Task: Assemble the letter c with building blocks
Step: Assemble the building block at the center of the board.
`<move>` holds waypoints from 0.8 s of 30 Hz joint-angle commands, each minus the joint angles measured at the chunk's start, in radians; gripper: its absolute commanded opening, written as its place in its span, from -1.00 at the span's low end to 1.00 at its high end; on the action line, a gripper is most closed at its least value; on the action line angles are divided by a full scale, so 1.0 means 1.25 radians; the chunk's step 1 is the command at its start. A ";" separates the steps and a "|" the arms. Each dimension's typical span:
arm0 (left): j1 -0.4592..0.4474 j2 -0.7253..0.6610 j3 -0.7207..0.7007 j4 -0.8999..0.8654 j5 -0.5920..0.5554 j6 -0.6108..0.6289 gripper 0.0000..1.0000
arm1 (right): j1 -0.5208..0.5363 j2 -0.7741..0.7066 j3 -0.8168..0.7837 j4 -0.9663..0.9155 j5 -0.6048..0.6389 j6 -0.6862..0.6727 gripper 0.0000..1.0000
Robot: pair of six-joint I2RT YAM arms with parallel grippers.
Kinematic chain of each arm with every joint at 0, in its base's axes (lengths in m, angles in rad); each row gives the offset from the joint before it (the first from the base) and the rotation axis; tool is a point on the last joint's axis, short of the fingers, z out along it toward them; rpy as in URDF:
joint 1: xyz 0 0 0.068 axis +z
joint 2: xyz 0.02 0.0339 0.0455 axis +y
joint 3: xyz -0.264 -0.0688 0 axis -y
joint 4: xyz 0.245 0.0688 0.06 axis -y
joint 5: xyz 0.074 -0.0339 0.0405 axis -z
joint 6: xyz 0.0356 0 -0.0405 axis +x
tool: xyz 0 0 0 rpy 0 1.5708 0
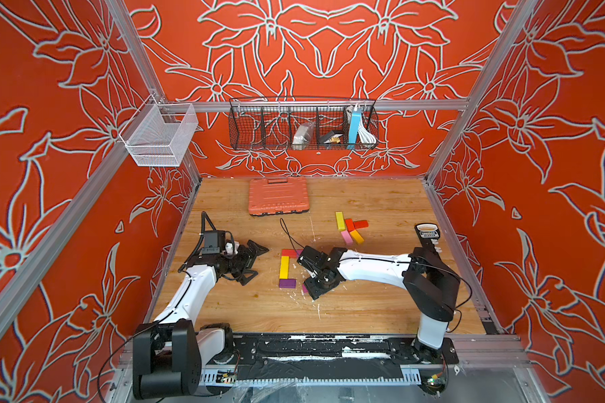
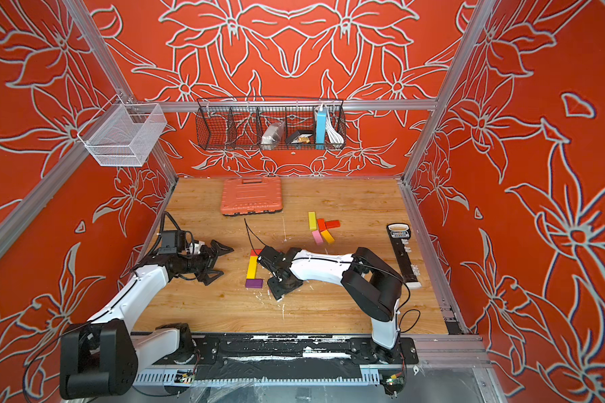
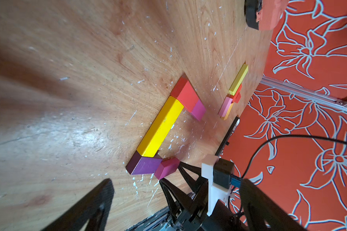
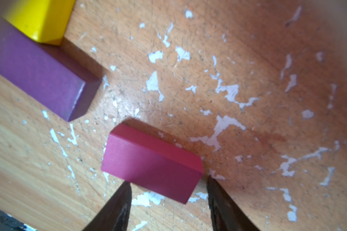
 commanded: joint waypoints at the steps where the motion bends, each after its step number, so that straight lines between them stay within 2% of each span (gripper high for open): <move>1: 0.004 -0.006 -0.008 0.005 0.011 0.014 0.97 | 0.005 0.018 0.019 -0.017 0.030 0.039 0.24; 24: 0.005 -0.004 -0.015 0.015 0.016 0.014 0.97 | 0.022 0.039 0.045 -0.016 0.041 0.107 0.16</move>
